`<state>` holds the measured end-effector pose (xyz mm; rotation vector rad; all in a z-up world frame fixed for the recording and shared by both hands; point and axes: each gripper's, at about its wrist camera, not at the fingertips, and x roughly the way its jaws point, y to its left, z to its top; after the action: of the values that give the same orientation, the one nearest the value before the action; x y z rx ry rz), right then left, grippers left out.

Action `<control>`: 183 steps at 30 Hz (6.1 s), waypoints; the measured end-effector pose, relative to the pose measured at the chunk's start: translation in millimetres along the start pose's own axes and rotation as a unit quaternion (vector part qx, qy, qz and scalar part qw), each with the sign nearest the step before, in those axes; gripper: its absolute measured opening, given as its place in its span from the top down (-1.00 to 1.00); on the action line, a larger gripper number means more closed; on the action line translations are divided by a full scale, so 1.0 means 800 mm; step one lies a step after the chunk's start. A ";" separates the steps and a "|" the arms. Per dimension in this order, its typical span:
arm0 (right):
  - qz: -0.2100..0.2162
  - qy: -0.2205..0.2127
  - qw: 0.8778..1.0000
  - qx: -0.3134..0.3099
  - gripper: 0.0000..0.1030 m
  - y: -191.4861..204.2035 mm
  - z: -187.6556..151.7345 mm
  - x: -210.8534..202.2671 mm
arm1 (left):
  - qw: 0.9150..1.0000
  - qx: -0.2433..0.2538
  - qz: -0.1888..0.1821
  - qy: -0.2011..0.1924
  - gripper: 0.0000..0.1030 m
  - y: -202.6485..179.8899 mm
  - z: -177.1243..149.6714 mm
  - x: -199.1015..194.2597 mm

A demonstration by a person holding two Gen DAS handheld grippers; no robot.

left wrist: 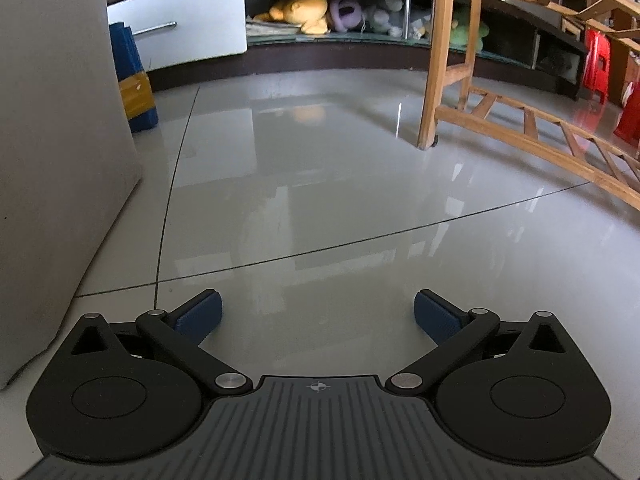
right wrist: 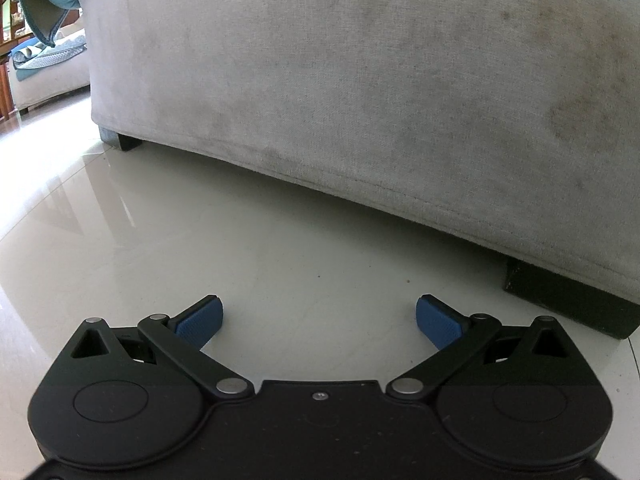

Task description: Organize scattered shoes

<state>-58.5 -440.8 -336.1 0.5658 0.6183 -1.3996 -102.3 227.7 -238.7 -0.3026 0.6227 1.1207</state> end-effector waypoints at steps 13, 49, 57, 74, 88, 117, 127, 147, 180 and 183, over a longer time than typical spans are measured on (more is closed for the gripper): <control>0.000 0.000 1.000 0.000 -1.00 0.010 0.004 0.009 | 1.000 0.000 0.002 0.000 -1.00 0.002 0.010 0.011; -0.003 0.000 1.000 0.001 -1.00 0.007 0.004 0.008 | 1.000 0.005 -0.005 0.000 -1.00 0.002 0.016 0.019; -0.003 0.000 1.000 0.001 -1.00 0.007 0.003 0.007 | 1.000 0.005 -0.005 0.000 -1.00 0.002 0.016 0.019; -0.003 0.000 1.000 0.002 -1.00 0.008 0.004 0.008 | 1.000 0.005 -0.005 0.000 -1.00 0.003 0.016 0.020; -0.003 0.000 1.000 0.002 -1.00 0.008 0.004 0.008 | 1.000 0.005 -0.005 0.000 -1.00 0.003 0.016 0.020; -0.004 -0.001 1.000 0.001 -1.00 0.008 0.004 0.008 | 1.000 0.005 -0.005 0.000 -1.00 0.003 0.016 0.020; -0.004 -0.001 1.000 0.001 -1.00 0.008 0.003 0.008 | 1.000 0.005 -0.005 0.000 -1.00 0.003 0.016 0.020; -0.004 -0.001 1.000 0.001 -1.00 0.008 0.003 0.009 | 1.000 0.005 -0.005 0.000 -1.00 0.002 0.016 0.020; -0.004 -0.001 1.000 0.001 -1.00 0.008 0.003 0.009 | 1.000 0.006 -0.005 0.000 -1.00 0.003 0.016 0.020; -0.004 -0.001 1.000 0.001 -1.00 0.008 0.003 0.009 | 1.000 0.006 -0.005 0.000 -1.00 0.002 0.016 0.020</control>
<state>-51.7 -447.2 -339.4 0.5652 0.6179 -1.4083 -95.4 247.2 -238.0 -0.2960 0.6263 1.1067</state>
